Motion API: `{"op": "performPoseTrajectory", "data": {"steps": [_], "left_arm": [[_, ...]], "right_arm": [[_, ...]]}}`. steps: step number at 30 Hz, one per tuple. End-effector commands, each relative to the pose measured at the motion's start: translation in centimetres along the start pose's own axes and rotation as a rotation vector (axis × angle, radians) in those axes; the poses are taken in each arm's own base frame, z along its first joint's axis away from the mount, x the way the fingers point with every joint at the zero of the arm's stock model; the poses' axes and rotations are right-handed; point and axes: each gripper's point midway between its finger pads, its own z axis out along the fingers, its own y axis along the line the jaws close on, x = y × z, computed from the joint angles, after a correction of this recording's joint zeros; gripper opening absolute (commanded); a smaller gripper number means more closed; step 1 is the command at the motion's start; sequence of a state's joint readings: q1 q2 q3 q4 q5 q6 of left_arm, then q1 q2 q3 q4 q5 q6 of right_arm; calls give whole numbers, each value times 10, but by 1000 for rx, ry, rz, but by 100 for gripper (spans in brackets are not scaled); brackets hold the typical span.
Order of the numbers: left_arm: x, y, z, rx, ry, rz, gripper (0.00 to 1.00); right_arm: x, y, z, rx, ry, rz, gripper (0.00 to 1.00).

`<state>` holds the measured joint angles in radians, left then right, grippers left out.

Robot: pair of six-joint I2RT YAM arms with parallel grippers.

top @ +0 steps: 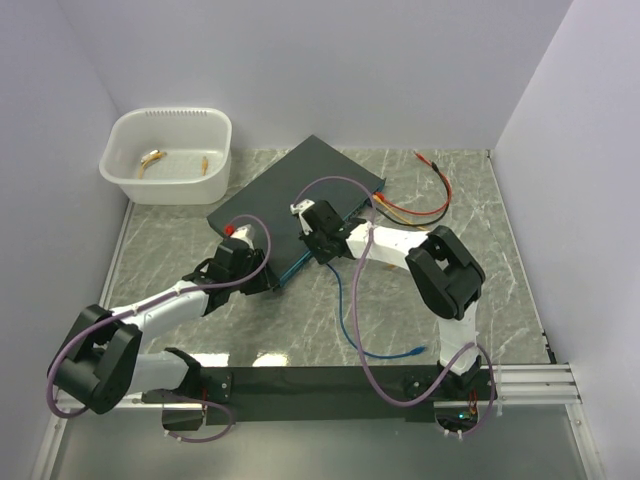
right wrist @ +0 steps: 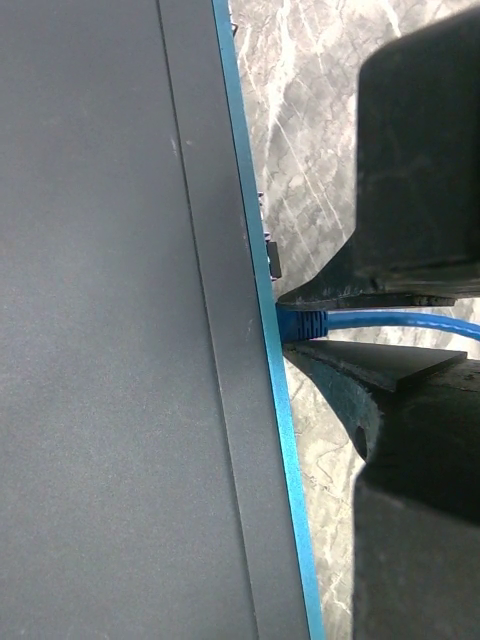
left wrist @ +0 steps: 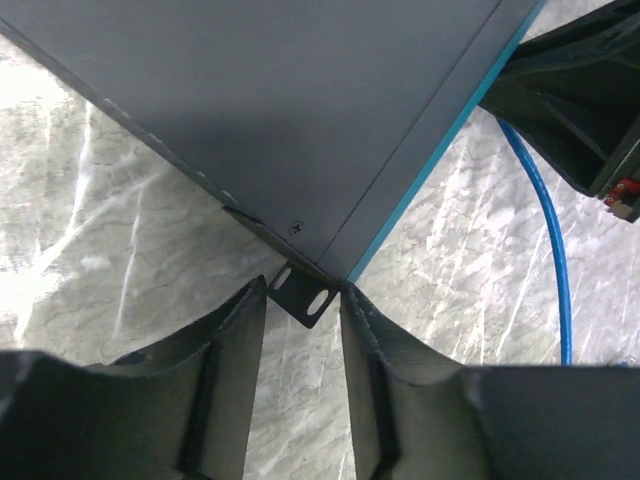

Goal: Insert the plug into the switch port

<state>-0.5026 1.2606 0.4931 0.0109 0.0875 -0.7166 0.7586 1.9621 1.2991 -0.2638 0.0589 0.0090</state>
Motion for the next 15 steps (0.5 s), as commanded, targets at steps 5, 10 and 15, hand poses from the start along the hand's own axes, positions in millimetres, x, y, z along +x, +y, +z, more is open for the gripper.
{"op": "performPoseTrajectory", "data": {"steps": [5, 10, 15], "left_arm": [[-8, 11, 4, -87, -60, -20, 48], [-16, 12, -5, -113, -89, -38, 55], [-22, 13, -10, -139, -106, -33, 56]], "right_arm": [[-116, 8, -16, -52, -461, 36, 46], [-101, 4, -32, -28, -437, 34, 57], [-86, 10, -54, -28, -420, 29, 59]]}}
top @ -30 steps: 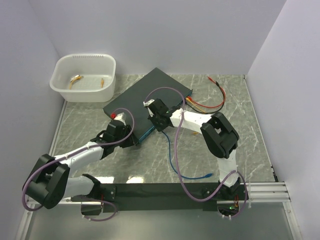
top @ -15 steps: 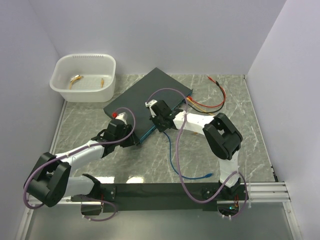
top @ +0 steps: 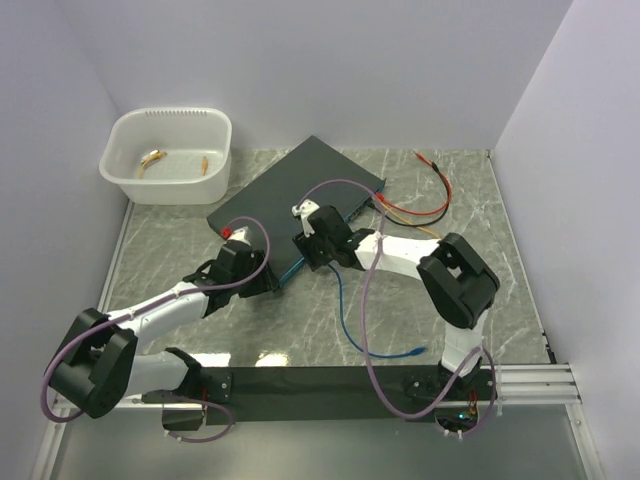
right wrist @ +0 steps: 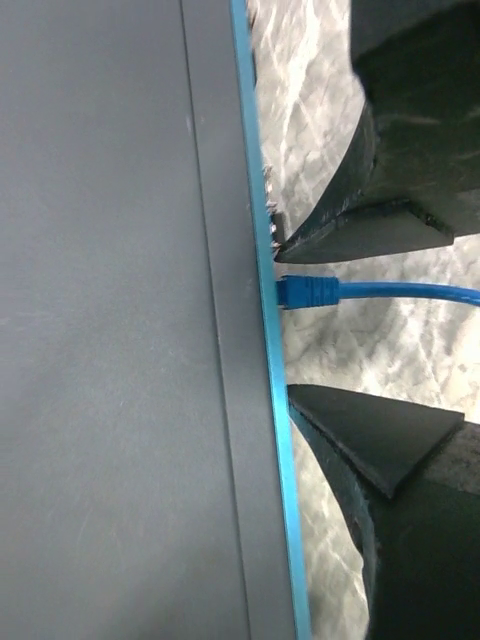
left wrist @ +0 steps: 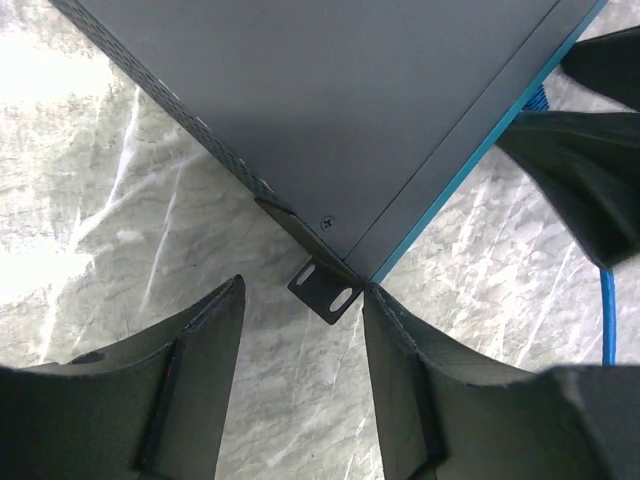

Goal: Insert the plug into the switch port

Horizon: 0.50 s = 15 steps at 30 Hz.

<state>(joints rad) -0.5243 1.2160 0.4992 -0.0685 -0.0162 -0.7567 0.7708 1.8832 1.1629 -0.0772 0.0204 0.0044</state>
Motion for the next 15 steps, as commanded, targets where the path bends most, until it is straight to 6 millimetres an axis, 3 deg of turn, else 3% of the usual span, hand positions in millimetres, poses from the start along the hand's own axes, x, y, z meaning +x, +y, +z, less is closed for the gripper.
{"op": "performPoseTrajectory", "data": {"steps": [1, 9, 15], "left_arm": [[-23, 1, -3, -52, -80, -9, 56], [-37, 4, -11, -97, -122, 12, 60], [-50, -3, -25, -88, -153, 8, 60]], "right_arm": [[-83, 1, -40, 30, -295, 24, 61], [-80, -14, -81, 129, -305, 70, 87], [-77, -8, -115, 88, -324, 164, 90]]}}
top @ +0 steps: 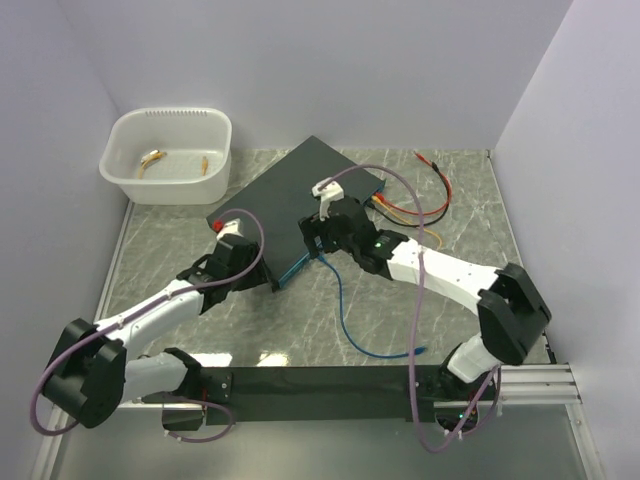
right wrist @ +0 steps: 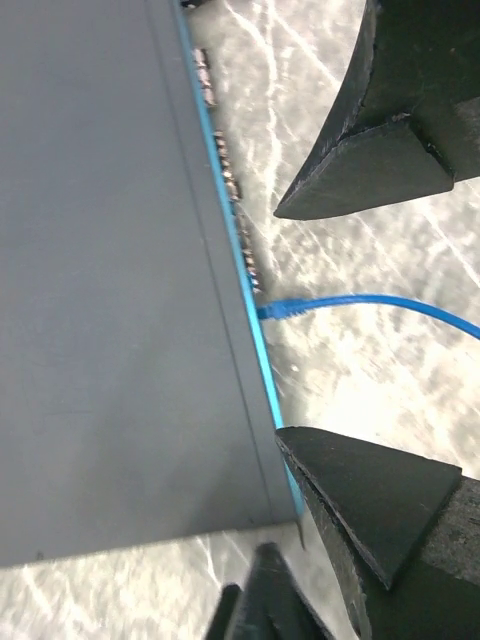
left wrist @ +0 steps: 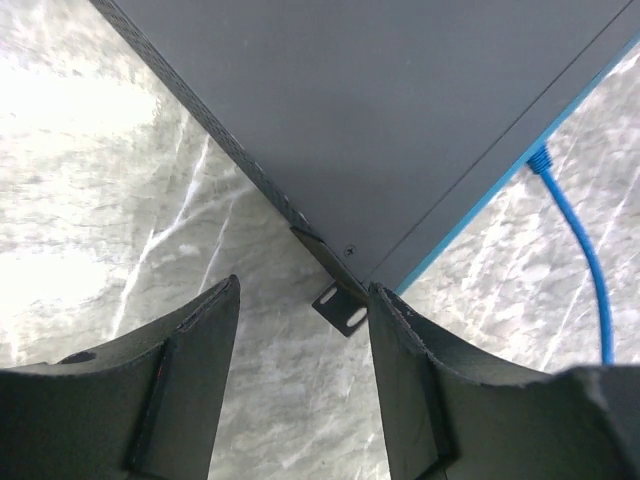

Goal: Insert the plug into the switch port

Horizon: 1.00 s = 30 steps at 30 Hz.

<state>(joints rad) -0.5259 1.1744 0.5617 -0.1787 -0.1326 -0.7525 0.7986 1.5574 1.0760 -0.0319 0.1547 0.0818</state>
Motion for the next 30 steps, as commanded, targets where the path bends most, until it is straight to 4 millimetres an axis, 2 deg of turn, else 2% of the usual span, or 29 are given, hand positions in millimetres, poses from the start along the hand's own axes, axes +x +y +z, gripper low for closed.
{"op": "performPoseTrajectory", "data": {"steps": [1, 4, 6, 7, 8, 13, 18, 22, 27, 30], "left_arm": [[-30, -10, -17, 9, -86, -5, 60], [-42, -16, -30, 31, -125, -9, 60], [-47, -20, -38, 41, -132, -12, 61], [-51, -25, -43, 62, -145, -13, 61], [-50, -29, -47, 78, -129, -9, 61], [-80, -57, -85, 187, -194, 25, 61], [-106, -71, -117, 229, -269, 83, 60], [-118, -74, -135, 258, -333, 144, 60], [-122, -64, -143, 239, -396, 174, 60], [-123, -65, -147, 253, -412, 176, 60]], "right_arm": [[-7, 3, -24, -12, -21, 84, 90], [-15, 2, -54, -13, -67, 120, 91], [-10, -5, -67, 21, -69, 146, 91], [-5, -12, -73, 54, -65, 158, 91], [-6, -22, -87, 96, -84, 188, 91], [1, -43, -126, 172, -132, 257, 91], [15, -58, -147, 239, -120, 284, 91], [18, -69, -166, 281, -133, 316, 91], [17, -73, -186, 266, -183, 335, 91], [24, -74, -188, 262, -188, 336, 93]]}}
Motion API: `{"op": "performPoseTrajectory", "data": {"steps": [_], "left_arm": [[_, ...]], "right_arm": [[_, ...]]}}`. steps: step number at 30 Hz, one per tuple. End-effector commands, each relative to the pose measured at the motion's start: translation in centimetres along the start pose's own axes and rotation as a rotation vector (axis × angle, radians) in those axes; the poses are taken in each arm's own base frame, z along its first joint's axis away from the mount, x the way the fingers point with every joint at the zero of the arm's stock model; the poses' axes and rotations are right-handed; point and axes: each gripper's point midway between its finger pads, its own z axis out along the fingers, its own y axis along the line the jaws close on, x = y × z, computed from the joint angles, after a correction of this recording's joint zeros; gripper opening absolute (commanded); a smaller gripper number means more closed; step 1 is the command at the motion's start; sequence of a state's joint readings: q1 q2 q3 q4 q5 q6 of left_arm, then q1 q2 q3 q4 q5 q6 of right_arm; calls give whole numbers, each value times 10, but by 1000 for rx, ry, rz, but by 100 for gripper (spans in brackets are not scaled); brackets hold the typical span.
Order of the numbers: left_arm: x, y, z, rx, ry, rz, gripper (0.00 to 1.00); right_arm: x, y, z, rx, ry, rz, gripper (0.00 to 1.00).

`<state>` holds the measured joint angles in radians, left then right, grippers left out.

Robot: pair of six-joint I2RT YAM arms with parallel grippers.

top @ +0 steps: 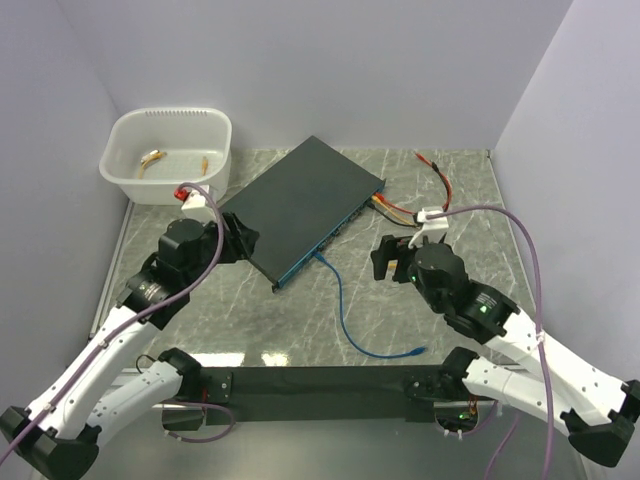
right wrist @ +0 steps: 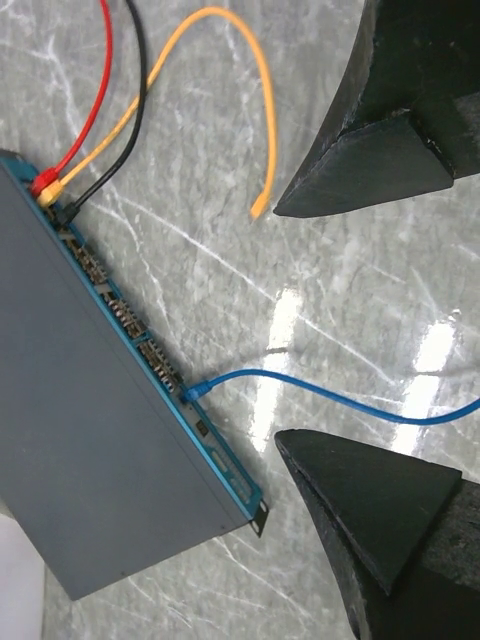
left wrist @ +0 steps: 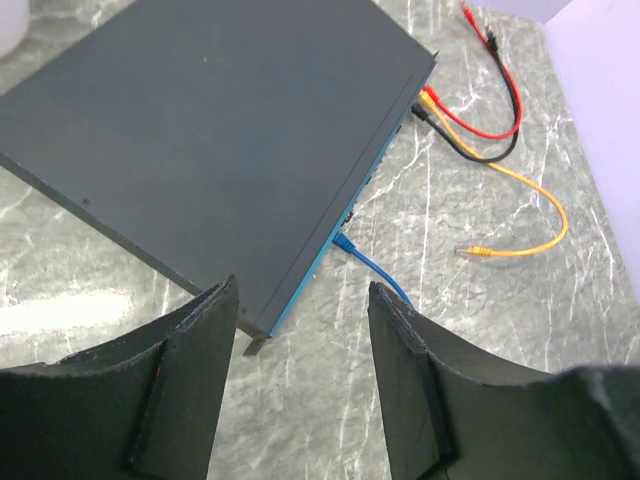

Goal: Insert the plug into the switch port

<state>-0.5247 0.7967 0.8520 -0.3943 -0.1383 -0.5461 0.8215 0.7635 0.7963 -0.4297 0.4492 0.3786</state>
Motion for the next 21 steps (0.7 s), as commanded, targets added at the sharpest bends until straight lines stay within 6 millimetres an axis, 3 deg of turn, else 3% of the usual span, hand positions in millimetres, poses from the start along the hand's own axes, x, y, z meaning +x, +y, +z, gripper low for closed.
{"op": "performPoseTrajectory", "data": {"steps": [1, 14, 21], "left_arm": [[-8, 2, -6, 1, -39, 41, 60], [-14, 7, -14, -13, -81, 32, 60], [-19, 7, -18, -16, -107, 26, 60]], "right_arm": [[4, -11, -7, 32, -15, 24, 93], [3, -10, -10, 18, -22, 56, 93], [-4, 8, -15, -100, -56, 36, 94]]}}
